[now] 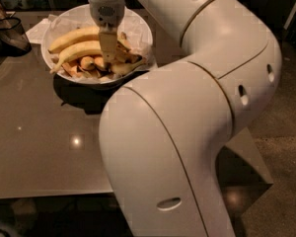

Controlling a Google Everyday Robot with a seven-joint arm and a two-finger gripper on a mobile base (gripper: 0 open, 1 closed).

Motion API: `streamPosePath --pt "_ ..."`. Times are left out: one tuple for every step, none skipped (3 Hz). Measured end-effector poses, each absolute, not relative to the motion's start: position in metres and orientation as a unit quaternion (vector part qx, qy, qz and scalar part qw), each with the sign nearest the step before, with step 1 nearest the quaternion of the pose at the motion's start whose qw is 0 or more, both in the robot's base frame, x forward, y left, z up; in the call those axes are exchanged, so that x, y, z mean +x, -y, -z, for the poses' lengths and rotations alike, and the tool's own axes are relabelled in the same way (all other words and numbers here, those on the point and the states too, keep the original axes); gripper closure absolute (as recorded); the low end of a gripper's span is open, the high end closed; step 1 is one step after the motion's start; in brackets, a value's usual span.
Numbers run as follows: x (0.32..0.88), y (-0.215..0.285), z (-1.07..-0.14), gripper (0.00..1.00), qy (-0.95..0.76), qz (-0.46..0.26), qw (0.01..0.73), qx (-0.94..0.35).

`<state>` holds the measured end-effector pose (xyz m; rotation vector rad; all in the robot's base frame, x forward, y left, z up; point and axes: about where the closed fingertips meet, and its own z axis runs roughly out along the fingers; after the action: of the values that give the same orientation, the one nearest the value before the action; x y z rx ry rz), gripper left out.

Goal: Pick banana from white bowl

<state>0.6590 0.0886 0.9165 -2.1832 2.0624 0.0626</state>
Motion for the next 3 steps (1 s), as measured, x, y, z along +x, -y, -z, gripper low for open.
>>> streamPosePath --pt "0.6594 -0.0887 -0.9162 0.80 -0.685 -0.020 0.070 -0.725" --pt "0.6595 -0.0887 -0.9162 1.00 -0.685 -0.020 0.070 -0.725" --pt "0.6595 -0.0887 -0.9162 1.00 -0.685 -0.020 0.070 -0.725"
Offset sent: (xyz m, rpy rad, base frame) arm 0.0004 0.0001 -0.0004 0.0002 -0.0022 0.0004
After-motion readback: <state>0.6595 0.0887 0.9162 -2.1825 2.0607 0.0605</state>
